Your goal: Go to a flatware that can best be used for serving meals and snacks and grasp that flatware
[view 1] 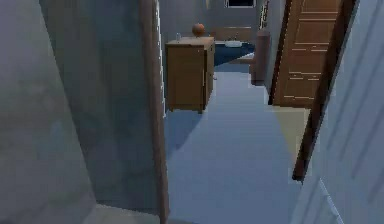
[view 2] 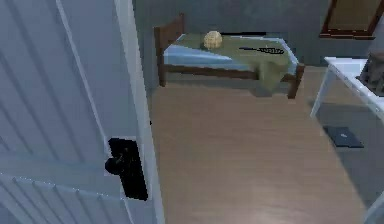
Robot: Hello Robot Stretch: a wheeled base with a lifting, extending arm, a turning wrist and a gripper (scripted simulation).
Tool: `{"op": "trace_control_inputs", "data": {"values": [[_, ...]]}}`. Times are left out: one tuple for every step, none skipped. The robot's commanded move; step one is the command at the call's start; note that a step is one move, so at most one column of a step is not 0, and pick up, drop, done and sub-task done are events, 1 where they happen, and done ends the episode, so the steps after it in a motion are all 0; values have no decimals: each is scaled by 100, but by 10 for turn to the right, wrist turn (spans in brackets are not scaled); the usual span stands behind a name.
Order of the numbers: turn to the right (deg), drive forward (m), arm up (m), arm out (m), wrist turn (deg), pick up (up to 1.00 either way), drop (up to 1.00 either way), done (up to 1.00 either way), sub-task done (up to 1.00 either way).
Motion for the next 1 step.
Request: {"op": "trace_control_inputs", "data": {"values": [[0,100,0,0,0,0,0,0,0]]}}
